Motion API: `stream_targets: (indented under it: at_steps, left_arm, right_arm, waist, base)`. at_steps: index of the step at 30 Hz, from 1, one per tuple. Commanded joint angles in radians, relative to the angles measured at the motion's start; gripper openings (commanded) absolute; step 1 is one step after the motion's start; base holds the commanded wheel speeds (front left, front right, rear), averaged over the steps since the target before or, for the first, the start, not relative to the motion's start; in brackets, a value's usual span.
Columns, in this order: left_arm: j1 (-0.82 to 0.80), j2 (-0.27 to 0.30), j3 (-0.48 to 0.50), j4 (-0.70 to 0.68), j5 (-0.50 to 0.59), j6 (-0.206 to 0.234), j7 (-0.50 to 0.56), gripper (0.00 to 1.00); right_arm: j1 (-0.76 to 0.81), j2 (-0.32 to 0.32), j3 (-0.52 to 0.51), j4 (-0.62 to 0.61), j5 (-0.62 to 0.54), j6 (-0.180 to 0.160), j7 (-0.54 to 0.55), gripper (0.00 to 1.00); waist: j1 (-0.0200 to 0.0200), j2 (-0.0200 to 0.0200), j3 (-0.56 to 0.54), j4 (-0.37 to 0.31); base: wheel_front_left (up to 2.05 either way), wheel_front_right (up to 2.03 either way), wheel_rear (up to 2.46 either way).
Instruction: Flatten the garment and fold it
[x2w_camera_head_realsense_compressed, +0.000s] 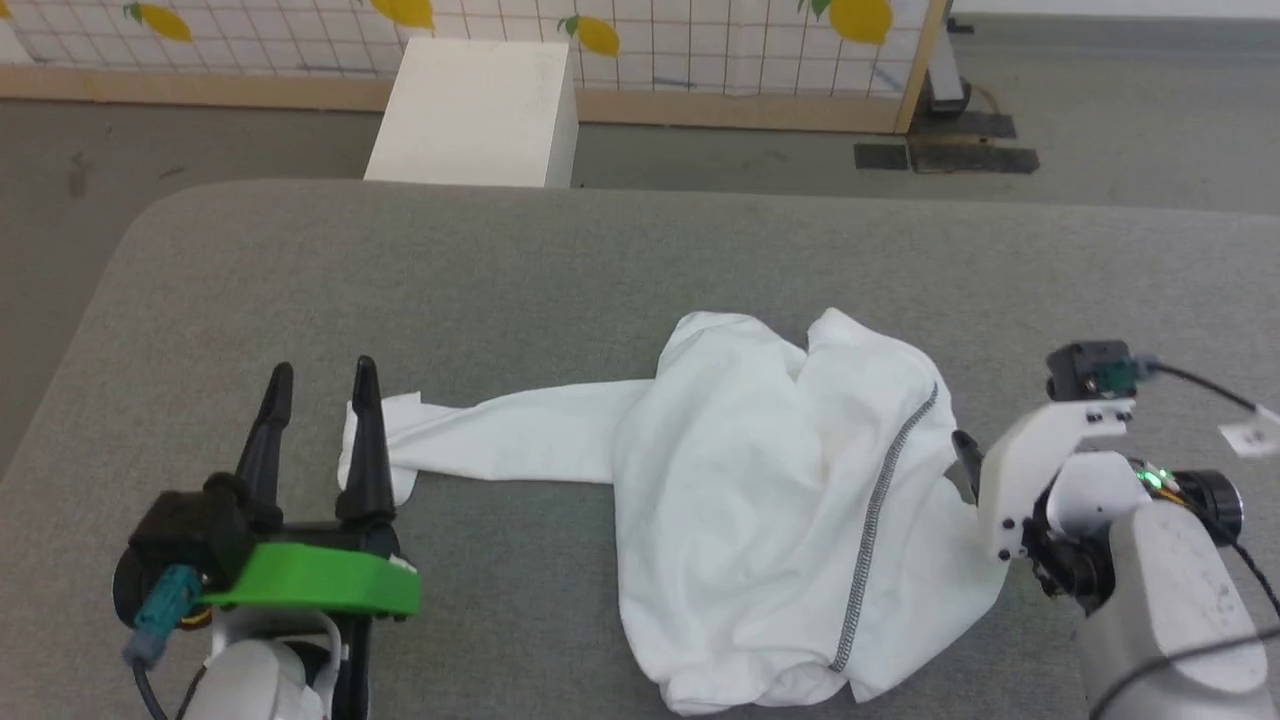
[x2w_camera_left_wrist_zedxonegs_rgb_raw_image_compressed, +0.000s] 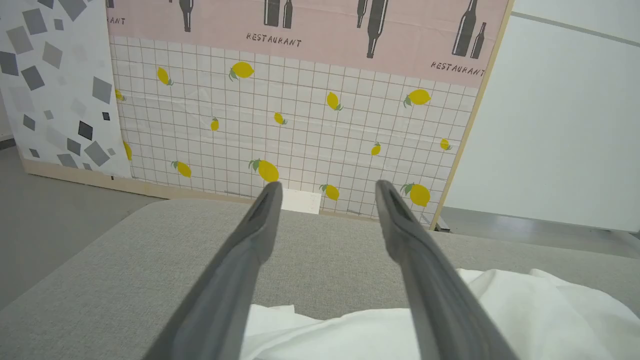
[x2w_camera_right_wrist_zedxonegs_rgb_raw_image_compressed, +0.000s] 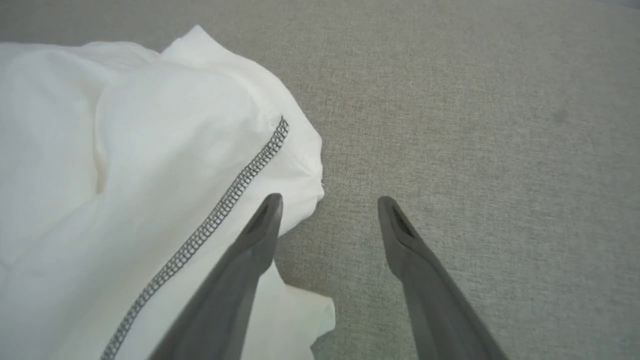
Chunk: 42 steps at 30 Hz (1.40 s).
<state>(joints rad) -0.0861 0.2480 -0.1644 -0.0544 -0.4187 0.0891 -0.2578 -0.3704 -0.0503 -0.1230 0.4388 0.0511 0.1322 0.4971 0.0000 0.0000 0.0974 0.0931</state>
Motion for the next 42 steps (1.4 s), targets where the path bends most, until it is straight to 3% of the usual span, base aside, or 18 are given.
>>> stream_targets:
  at_steps: [1, 9, 10, 11, 12, 16, 22, 27, 31, 32, 33, 39, 42]
  left_arm:
    - [0.020, -0.019, 0.017, -0.006, 0.021, -0.018, -0.004, 1.00]
    - [0.034, -0.125, 0.112, 0.009, 0.101, -0.123, -0.004, 1.00]
    - [0.032, -0.135, 0.122, 0.014, 0.108, -0.135, -0.004, 1.00]
    - [0.029, -0.144, 0.132, 0.017, 0.114, -0.144, -0.004, 1.00]
    - [0.028, -0.150, 0.141, 0.019, 0.119, -0.151, -0.004, 1.00]
    - [0.023, -0.170, 0.174, 0.021, 0.137, -0.175, -0.004, 1.00]
    - [0.013, -0.186, 0.191, 0.027, 0.152, -0.199, -0.004, 1.00]
    - [0.004, -0.193, 0.187, 0.044, 0.153, -0.209, -0.004, 1.00]
    - [0.014, -0.195, 0.187, 0.058, 0.154, -0.213, -0.004, 1.00]
    - [0.015, -0.195, 0.186, 0.063, 0.155, -0.214, -0.004, 1.00]
    - [0.016, -0.195, 0.186, 0.070, 0.154, -0.215, -0.004, 1.00]
    - [-0.038, -0.196, 0.141, 0.154, 0.100, -0.218, 0.006, 1.00]
    - [-0.128, -0.194, 0.107, 0.212, 0.058, -0.219, 0.099, 1.00]
  right_arm:
    - [-0.023, 0.000, 0.005, 0.007, -0.011, -0.002, 0.049, 1.00]
    - [-0.043, 0.000, 0.057, 0.022, -0.074, -0.002, 0.278, 1.00]
    - [-0.038, 0.000, 0.048, 0.019, -0.068, -0.002, 0.295, 0.78]
    - [-0.037, 0.000, 0.041, 0.010, -0.068, -0.002, 0.297, 0.24]
    - [-0.038, 0.000, 0.037, -0.002, -0.066, -0.002, 0.289, 0.00]
    - [-0.046, 0.000, -0.027, -0.069, -0.052, -0.002, 0.241, 0.00]
    - [-0.037, -0.034, -0.254, -0.191, -0.097, -0.002, 0.183, 0.00]
    - [0.036, -0.024, -0.466, -0.219, -0.144, -0.002, 0.220, 0.00]
    - [0.096, -0.004, -0.521, -0.202, -0.139, -0.002, 0.278, 0.00]
    - [0.098, -0.003, -0.518, -0.207, -0.130, -0.002, 0.265, 0.29]
    - [0.098, -0.001, -0.505, -0.217, -0.117, -0.002, 0.232, 1.00]
    - [0.091, 0.000, -0.448, -0.264, 0.029, -0.002, -0.054, 1.00]
    - [0.114, 0.000, -0.436, -0.284, 0.066, -0.002, -0.156, 1.00]
  waist:
    - [0.0000, 0.0000, 0.028, 0.023]
    - [0.0000, 0.0000, 0.084, 0.072]
    - [0.0000, 0.0000, 0.088, 0.075]
    - [0.0000, 0.0000, 0.091, 0.077]
    - [0.0000, 0.0000, 0.093, 0.077]
    - [0.0000, 0.0000, 0.092, 0.068]
    - [0.0000, 0.0000, 0.082, 0.048]
    - [0.0000, 0.0000, 0.072, 0.037]
    - [0.0000, 0.0000, 0.064, 0.015]
    - [0.0000, 0.0000, 0.061, 0.009]
    - [0.0000, 0.0000, 0.058, -0.001]
    - [0.0000, 0.0000, 0.034, -0.031]
    - [0.0000, 0.0000, 0.026, -0.040]
  base:
    - [0.00, 0.00, 0.00]
    - [0.00, 0.00, 0.00]
    - [0.00, 0.00, 0.00]
    - [0.00, 0.00, 0.00]
    - [0.00, 0.00, 0.00]
    - [0.00, 0.00, 0.00]
    - [0.00, 0.00, 0.00]
    - [0.00, 0.00, 0.00]
    - [0.00, 0.00, 0.00]
    - [0.00, 0.00, 0.00]
    - [0.00, 0.00, 0.00]
    - [0.00, 0.00, 0.00]
    - [0.00, 0.00, 0.00]
